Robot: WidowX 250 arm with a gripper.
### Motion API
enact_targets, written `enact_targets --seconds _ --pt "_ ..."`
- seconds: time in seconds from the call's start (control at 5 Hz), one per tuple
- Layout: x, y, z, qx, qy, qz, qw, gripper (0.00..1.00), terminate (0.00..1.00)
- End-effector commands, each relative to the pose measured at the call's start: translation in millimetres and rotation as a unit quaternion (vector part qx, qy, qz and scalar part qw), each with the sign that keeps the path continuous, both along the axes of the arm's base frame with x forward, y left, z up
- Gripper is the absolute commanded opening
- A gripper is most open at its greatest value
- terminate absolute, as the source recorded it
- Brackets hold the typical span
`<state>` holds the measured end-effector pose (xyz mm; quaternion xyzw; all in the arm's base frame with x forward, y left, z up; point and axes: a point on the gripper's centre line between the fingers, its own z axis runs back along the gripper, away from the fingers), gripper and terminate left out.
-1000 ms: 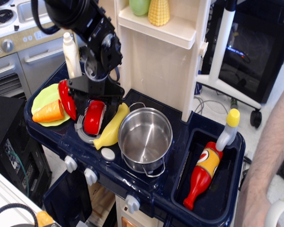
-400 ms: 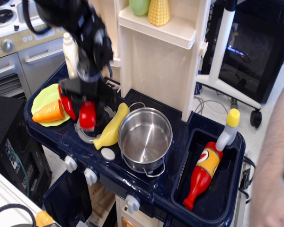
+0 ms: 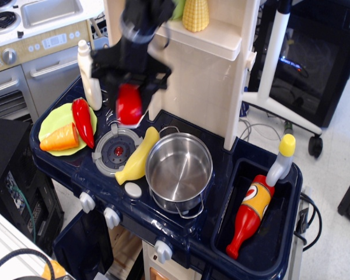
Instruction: Put sushi in pot or pan
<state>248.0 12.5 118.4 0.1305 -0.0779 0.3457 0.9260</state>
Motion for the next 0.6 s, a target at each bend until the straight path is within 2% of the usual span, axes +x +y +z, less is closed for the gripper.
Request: enact_targets --seconds 0.0,0.2,0.4 --pt "8.0 -68.7 -6.3 -0.001 -0.058 0.018 0.9982 1.00 0.00" --pt "8.0 -68.7 -6.3 -0.001 -0.058 0.018 0.9982 1.00 0.00" --pt "8.0 -68.7 -6.3 -0.001 -0.058 0.018 0.9982 1.00 1.00"
